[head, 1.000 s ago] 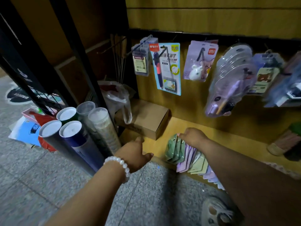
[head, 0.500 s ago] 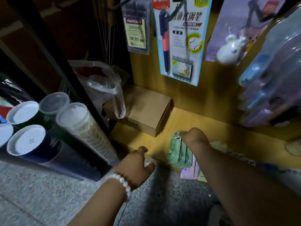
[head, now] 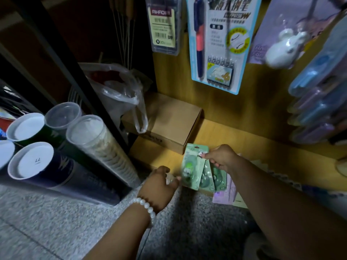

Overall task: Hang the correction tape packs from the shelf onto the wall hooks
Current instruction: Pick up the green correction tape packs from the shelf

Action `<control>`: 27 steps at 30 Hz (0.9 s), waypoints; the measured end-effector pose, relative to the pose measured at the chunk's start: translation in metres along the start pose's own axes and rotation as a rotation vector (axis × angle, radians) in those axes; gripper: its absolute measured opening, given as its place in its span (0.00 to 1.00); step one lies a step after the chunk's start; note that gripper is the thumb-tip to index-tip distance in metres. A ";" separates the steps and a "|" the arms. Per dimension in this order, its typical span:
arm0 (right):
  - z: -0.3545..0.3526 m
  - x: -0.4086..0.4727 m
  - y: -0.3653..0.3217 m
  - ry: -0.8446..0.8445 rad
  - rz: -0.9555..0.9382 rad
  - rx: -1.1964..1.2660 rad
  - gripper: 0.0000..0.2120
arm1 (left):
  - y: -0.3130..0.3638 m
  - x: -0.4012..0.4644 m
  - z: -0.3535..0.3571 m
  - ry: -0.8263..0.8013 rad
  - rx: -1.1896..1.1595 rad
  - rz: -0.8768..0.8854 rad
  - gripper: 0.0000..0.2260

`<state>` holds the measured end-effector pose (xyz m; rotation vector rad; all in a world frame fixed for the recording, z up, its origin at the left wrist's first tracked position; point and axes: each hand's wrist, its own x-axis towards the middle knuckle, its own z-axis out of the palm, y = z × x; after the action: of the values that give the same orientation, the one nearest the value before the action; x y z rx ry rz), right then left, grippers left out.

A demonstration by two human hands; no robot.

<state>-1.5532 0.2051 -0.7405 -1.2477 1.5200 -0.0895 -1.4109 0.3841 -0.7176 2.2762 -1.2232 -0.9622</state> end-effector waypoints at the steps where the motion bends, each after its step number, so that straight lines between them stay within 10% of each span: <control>1: -0.002 -0.006 0.000 -0.073 -0.028 -0.013 0.13 | 0.003 -0.001 0.000 0.032 -0.098 -0.043 0.27; 6: 0.008 -0.038 0.000 -0.431 -0.012 0.123 0.10 | 0.002 -0.006 0.010 -0.125 -0.867 -0.275 0.36; 10: 0.022 -0.050 0.008 -0.516 0.007 0.214 0.06 | -0.008 -0.016 0.017 -0.293 -1.173 -0.322 0.18; 13: 0.019 -0.040 0.013 -0.297 -0.019 0.197 0.09 | -0.012 -0.013 0.022 -0.245 -1.243 -0.337 0.15; 18: -0.011 0.002 0.030 0.566 -0.036 -0.029 0.18 | -0.017 -0.006 0.022 -0.205 -1.238 -0.323 0.21; 27: -0.014 0.027 0.033 0.453 0.068 -0.488 0.21 | -0.025 -0.002 0.026 -0.169 -1.255 -0.323 0.18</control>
<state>-1.5800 0.1922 -0.7743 -1.6332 2.0563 0.0527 -1.4160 0.3989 -0.7504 1.3570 -0.0925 -1.4710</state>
